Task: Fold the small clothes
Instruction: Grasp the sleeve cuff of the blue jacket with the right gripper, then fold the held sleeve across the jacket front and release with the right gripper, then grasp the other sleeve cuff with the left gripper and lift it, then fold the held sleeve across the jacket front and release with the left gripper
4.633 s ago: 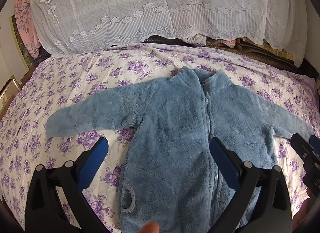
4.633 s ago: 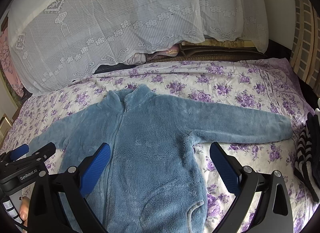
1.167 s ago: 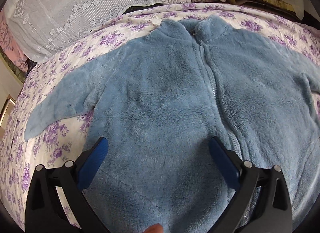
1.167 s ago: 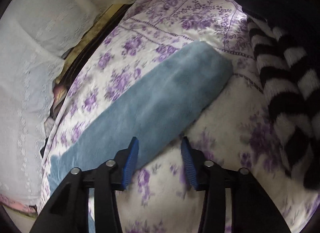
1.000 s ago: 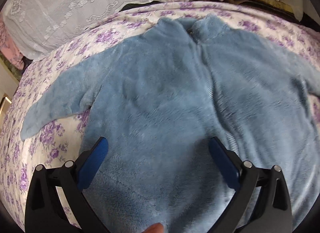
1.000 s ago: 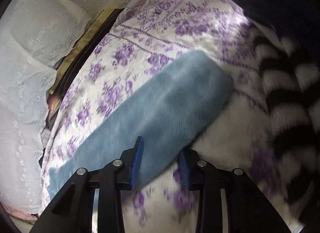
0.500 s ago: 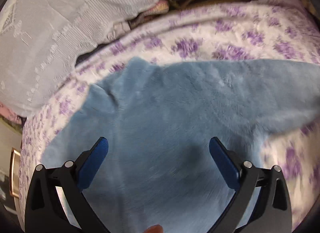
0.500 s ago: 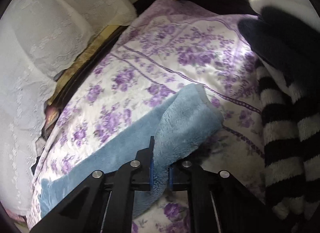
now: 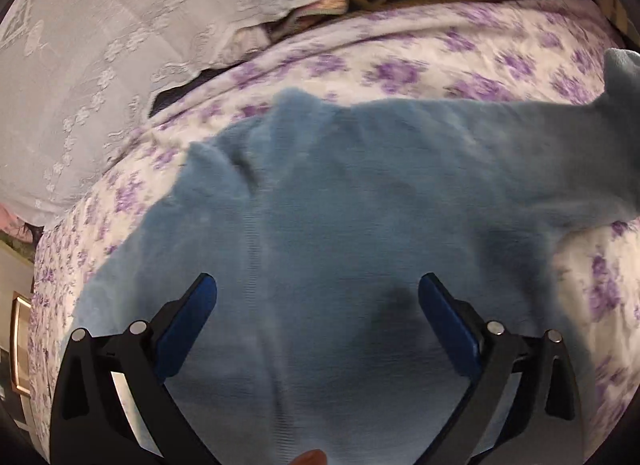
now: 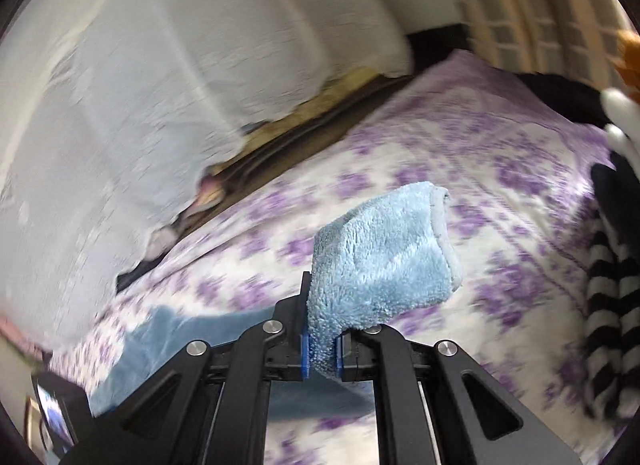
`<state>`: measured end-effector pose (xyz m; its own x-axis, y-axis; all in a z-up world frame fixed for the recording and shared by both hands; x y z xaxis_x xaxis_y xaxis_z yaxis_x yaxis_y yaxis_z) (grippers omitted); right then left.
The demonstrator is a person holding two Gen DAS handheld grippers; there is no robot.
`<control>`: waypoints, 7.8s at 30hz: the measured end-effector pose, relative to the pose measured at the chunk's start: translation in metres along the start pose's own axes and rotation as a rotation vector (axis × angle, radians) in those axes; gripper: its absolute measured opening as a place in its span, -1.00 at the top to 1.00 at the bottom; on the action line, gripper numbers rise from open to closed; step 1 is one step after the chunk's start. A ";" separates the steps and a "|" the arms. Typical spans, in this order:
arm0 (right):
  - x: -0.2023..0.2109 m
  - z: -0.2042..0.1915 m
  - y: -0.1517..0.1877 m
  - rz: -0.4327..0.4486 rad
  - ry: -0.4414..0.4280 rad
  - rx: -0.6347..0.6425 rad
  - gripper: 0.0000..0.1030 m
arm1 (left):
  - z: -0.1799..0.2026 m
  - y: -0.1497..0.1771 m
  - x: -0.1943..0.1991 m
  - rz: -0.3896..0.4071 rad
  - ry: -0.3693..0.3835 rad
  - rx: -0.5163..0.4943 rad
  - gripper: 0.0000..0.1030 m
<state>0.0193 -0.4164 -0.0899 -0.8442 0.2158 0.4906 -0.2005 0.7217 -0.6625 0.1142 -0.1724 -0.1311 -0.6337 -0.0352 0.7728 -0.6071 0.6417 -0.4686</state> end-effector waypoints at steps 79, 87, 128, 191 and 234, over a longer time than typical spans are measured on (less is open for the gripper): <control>-0.015 -0.095 0.078 -0.219 -0.101 0.242 0.16 | -0.147 0.066 0.019 0.119 0.185 0.405 0.64; -0.083 -0.105 0.140 -0.431 0.030 0.383 0.54 | -0.165 0.115 -0.062 -0.058 0.065 0.491 -0.23; 0.001 -0.078 0.152 -0.308 -0.133 0.330 -0.03 | -0.285 0.237 0.003 -0.041 0.030 0.879 -0.88; 0.003 -0.121 0.111 -0.357 -0.386 0.140 -0.02 | -0.125 0.020 0.046 0.115 0.202 0.354 0.82; -0.067 -0.152 0.111 -0.378 -0.215 0.268 0.79 | -0.201 0.119 -0.034 -0.025 0.095 0.492 -0.59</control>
<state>0.1297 -0.2509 -0.1100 -0.7657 -0.1882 0.6150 -0.6082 0.5229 -0.5972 0.1602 0.0595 -0.1274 -0.5837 0.0389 0.8111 -0.7901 0.2031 -0.5783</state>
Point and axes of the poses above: each gripper's, at about its wrist camera, not at the fingertips, and x roughly against the way its jaws point, z to its right, y to its underside, the point moved 5 cm from there along -x, roughly the way its jaws point, and after that the axes turned 9 degrees about -x, right-handed, at the moved point
